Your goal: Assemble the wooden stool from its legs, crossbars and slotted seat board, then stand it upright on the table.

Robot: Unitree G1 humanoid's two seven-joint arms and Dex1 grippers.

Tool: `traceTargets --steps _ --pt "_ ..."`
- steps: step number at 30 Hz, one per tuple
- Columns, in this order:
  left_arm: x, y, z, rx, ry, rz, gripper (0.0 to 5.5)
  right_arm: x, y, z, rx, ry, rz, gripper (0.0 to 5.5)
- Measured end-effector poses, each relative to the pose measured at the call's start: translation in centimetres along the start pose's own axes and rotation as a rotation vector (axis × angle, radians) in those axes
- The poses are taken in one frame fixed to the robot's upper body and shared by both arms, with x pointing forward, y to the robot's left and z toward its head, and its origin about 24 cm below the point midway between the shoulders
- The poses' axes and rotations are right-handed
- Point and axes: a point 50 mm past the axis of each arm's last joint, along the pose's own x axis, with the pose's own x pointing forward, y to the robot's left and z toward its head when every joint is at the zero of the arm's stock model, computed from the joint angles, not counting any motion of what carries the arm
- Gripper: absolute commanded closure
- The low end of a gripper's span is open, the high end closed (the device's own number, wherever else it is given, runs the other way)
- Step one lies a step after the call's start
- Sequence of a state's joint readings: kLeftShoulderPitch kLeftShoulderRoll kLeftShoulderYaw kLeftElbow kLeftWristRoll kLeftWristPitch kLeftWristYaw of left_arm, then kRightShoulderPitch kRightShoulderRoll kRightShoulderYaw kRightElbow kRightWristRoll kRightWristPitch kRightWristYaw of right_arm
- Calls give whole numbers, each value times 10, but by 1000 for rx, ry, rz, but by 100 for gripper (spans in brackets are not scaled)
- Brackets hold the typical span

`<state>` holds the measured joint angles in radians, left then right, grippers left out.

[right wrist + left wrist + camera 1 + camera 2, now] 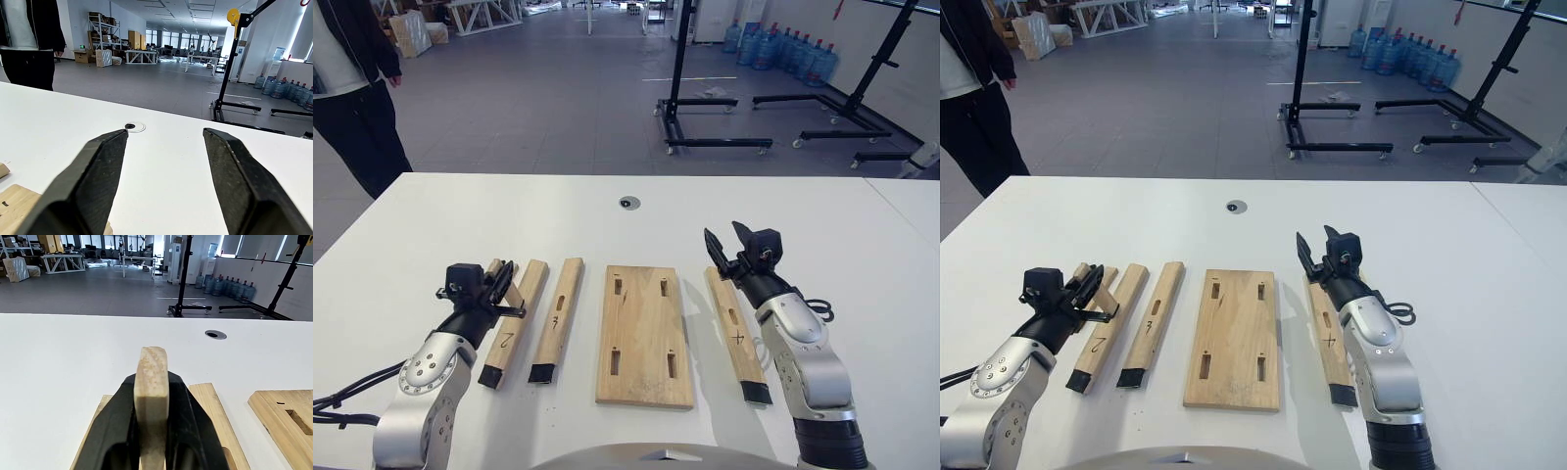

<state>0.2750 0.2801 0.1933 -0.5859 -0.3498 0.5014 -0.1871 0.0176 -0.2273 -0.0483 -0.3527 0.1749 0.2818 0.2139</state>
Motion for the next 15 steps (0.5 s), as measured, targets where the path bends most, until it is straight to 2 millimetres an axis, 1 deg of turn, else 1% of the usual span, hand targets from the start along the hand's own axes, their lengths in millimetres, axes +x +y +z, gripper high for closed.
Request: traceTargets --steps 4,11,12,13,15 --pt "-1 -3 -3 8 19 -7 513 0 -2 0 -1 0 -8 268" --pt "10 -6 -1 21 46 -40 513 3 -2 -2 -6 7 -7 268" --pt "10 -6 0 21 43 -41 484 3 -2 -1 -4 6 -7 268" --pt "11 -6 1 21 38 -41 470 4 -2 -1 -3 0 -10 268" --pt "11 -6 -8 -2 88 -37 446 4 -5 2 -3 -18 -29 268"
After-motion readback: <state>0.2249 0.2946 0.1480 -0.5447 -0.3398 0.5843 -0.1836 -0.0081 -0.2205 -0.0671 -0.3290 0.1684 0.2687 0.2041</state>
